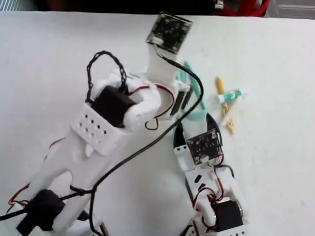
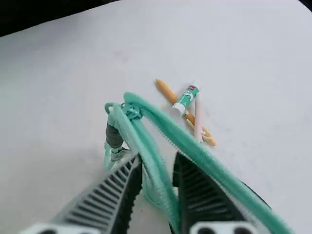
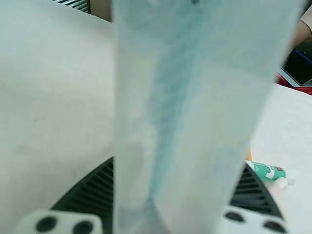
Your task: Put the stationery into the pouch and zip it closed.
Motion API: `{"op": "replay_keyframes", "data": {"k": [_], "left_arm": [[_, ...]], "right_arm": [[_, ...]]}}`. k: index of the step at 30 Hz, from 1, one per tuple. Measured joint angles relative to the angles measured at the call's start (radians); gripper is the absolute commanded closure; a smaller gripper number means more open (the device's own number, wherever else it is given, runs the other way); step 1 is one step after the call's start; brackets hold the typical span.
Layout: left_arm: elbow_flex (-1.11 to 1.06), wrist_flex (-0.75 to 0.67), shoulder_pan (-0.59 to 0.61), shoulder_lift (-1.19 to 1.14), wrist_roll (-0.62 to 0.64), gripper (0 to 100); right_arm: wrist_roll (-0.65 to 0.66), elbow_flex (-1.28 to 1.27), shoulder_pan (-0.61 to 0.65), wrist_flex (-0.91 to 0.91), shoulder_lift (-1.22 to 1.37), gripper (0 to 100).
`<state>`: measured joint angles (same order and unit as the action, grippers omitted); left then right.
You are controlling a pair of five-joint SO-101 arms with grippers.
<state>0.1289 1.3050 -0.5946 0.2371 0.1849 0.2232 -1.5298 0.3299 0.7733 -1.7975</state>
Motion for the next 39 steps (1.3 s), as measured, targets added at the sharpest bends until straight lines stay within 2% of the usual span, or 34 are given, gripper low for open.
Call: {"op": "replay_keyframes", "data": {"k": [4, 8, 10, 21, 24, 26, 30, 39], "left_arm": [[0.048, 0.014, -0.048, -0.008, -0.074, 98], [0.124, 0.017, -0.075, -0.02, -0.097, 98], [0.16, 0.017, -0.077, -0.02, -0.114, 98], [0.192, -0.034, 0.034, -0.02, -0.331, 98], [0.192, -0.046, 0.078, -0.02, -0.417, 98], [0.192, -0.041, 0.101, -0.02, -0.506, 98], [0.192, 0.054, 0.13, -0.02, -0.694, 98], [0.196, 0.244, 0.144, -0.02, -0.884, 98]], "right_arm": [[0.0, 0.002, 0.0, 0.0, 0.0, 74.4], [0.002, 0.048, 0.0, 0.026, 0.0, 58.9], [0.002, 0.089, 0.009, 0.071, 0.0, 56.3], [-0.028, 0.288, 0.081, 0.29, 0.0, 58.0], [-0.028, 0.37, 0.075, 0.342, -0.009, 59.2], [-0.028, 0.407, 0.029, 0.353, -0.009, 63.5], [-0.017, 0.428, -0.031, 0.353, -0.009, 70.4], [0.02, 0.373, -0.057, 0.273, -0.009, 64.6]]}}
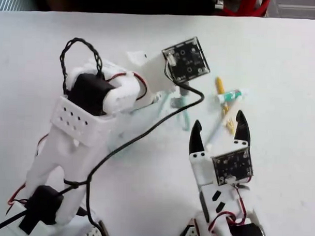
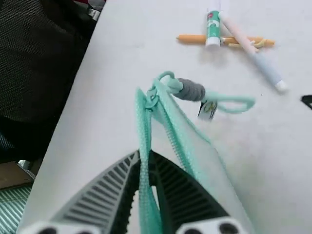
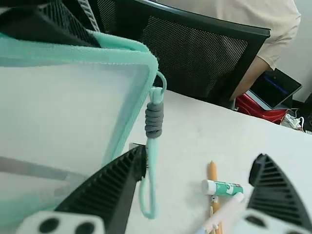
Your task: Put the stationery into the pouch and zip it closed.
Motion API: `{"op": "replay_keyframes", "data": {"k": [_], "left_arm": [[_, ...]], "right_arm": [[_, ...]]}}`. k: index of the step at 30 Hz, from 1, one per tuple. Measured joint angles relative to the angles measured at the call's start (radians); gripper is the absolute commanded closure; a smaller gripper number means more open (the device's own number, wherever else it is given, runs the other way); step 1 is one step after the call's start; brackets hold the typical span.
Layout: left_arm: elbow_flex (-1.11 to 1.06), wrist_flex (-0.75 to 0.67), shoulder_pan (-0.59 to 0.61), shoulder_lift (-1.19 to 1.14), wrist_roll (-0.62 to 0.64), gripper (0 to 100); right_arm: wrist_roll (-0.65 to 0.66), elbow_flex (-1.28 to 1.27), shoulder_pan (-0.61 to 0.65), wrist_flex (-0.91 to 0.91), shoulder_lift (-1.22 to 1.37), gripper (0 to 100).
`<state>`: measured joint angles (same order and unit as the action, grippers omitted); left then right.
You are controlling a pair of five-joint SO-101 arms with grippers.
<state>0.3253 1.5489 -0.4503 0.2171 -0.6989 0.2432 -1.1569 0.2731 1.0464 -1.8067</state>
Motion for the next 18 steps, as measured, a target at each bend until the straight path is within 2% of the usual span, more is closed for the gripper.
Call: {"op": "replay_keyframes", "data": {"k": [4, 9, 18], "left_arm": [[0.092, 0.061, -0.005, 0.0, -0.052, 98], [0.23, 0.13, -0.068, 0.002, -0.101, 98], [0.249, 0.15, -0.166, -0.072, -0.176, 98]], "right_arm": [[0.074, -0.072, -0.003, -0.06, 0.0, 64.6], [0.147, -0.084, -0.006, -0.078, 0.0, 64.6], [0.175, -0.17, -0.041, -0.173, 0.015, 64.6]]}}
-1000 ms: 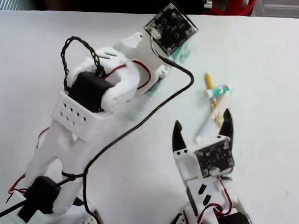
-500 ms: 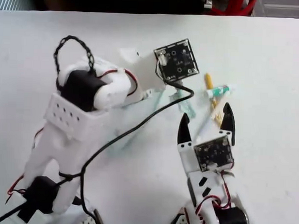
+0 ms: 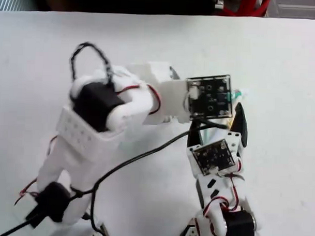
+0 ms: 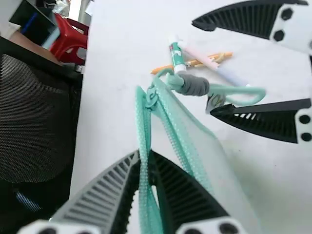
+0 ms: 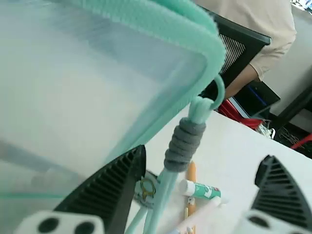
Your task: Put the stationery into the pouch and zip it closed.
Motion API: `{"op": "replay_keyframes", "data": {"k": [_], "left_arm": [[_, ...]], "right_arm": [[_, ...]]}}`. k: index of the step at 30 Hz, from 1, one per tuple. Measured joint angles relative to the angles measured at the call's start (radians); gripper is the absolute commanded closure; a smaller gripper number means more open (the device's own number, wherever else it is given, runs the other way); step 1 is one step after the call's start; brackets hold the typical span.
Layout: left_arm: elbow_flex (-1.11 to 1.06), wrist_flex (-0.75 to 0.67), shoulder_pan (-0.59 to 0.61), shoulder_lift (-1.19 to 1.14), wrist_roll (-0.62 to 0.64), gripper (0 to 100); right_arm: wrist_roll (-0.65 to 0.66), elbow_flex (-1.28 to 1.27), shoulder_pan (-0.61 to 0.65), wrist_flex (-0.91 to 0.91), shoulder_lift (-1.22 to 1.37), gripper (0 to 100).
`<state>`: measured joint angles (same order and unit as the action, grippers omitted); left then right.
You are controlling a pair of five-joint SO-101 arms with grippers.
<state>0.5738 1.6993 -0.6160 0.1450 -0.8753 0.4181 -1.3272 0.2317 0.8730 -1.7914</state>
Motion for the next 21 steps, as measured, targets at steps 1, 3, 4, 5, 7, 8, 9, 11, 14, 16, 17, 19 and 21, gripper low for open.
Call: {"op": "replay_keyframes", "data": {"k": [1, 3, 4, 5, 7, 8, 9, 11, 14, 16, 17, 19, 21], "left_arm": [[0.0, 0.002, 0.0, -0.02, -0.009, 98], [0.0, 0.02, 0.0, -0.051, -0.021, 98], [0.0, 0.028, 0.0, -0.055, -0.026, 98], [0.0, 0.034, 0.0, -0.055, -0.026, 98], [0.0, 0.035, 0.002, -0.055, -0.028, 98], [0.0, 0.035, 0.003, -0.055, -0.028, 98], [0.0, 0.035, 0.005, -0.055, -0.028, 98], [0.0, 0.049, 0.005, -0.055, -0.028, 98], [0.0, 0.08, 0.005, -0.055, -0.028, 98], [0.0, 0.08, 0.005, -0.055, -0.012, 98], [-0.005, 0.08, 0.005, -0.055, -0.011, 98], [-0.026, 0.08, 0.005, -0.055, -0.009, 98], [-0.048, 0.08, 0.002, -0.055, -0.009, 98]], "right_arm": [[-0.005, -0.012, -0.003, -0.009, 0.011, 64.6], [-0.012, -0.021, -0.003, -0.015, 0.009, 64.5], [-0.012, -0.021, 0.0, -0.018, 0.003, 64.5], [-0.012, -0.021, 0.0, -0.018, 0.003, 64.5], [-0.012, -0.02, 0.002, -0.018, 0.008, 64.5], [-0.006, -0.017, 0.002, -0.018, 0.012, 64.5], [0.014, -0.015, 0.0, -0.025, 0.012, 64.5], [0.054, -0.015, 0.005, -0.031, 0.009, 64.5], [0.12, -0.015, 0.055, -0.035, 0.012, 64.5], [0.176, -0.011, 0.087, -0.035, 0.012, 64.5], [0.213, -0.002, 0.103, -0.035, 0.014, 64.5], [0.295, 0.025, 0.121, -0.035, 0.008, 64.5], [0.382, 0.044, 0.12, -0.035, 0.005, 64.5]]}}
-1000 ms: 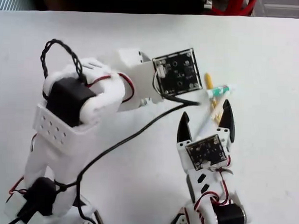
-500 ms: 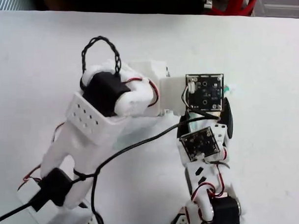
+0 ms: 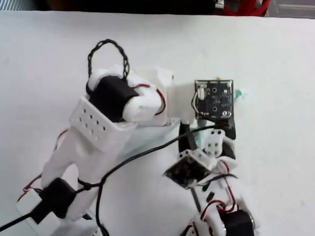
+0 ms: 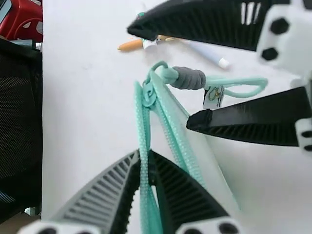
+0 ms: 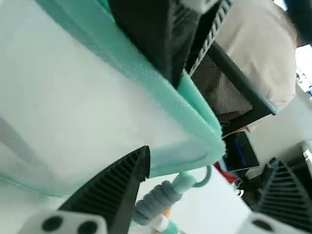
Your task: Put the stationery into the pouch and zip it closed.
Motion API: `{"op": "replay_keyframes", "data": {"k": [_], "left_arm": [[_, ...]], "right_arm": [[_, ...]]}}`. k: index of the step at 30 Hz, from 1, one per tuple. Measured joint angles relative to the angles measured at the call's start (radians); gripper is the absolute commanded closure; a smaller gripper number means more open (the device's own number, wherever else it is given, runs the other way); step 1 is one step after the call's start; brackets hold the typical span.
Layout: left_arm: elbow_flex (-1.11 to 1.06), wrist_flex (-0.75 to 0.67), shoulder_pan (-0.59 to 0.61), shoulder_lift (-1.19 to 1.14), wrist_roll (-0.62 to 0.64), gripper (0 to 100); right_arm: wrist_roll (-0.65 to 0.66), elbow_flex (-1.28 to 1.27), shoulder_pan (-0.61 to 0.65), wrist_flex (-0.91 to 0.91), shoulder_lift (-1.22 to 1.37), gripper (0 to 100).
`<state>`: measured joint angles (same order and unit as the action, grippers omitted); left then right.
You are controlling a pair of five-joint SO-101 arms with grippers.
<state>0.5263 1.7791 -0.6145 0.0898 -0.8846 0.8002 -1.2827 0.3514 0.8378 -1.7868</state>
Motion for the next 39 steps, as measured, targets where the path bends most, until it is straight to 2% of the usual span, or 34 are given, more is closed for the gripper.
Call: {"op": "replay_keyframes", "data": {"k": [6, 13, 17, 25, 28, 34, 36, 39], "left_arm": [[-0.089, -0.006, -0.006, 0.066, 0.0, 98], [-0.298, -0.012, -0.051, 0.272, -0.018, 98], [-0.358, -0.012, -0.051, 0.318, -0.018, 98], [-0.391, -0.012, -0.058, 0.345, -0.026, 98], [-0.411, -0.012, -0.071, 0.388, -0.025, 98], [-0.425, -0.003, -0.071, 0.45, -0.023, 98], [-0.425, -0.002, -0.074, 0.45, -0.021, 98], [-0.425, -0.003, -0.075, 0.448, -0.023, 98]], "right_arm": [[0.206, 0.06, 0.006, 0.0, 0.069, 64.7], [0.296, 0.219, 0.028, 0.015, 0.359, 64.7], [0.356, 0.373, 0.112, 0.153, 0.519, 65.5], [0.647, 0.624, 0.155, 0.473, 0.743, 67.1], [0.7, 0.651, 0.166, 0.526, 0.775, 73.1], [0.71, 0.675, 0.204, 0.531, 0.784, 99.0], [0.712, 0.675, 0.204, 0.525, 0.77, 95.8], [0.713, 0.663, 0.199, 0.522, 0.729, 98.5]]}}
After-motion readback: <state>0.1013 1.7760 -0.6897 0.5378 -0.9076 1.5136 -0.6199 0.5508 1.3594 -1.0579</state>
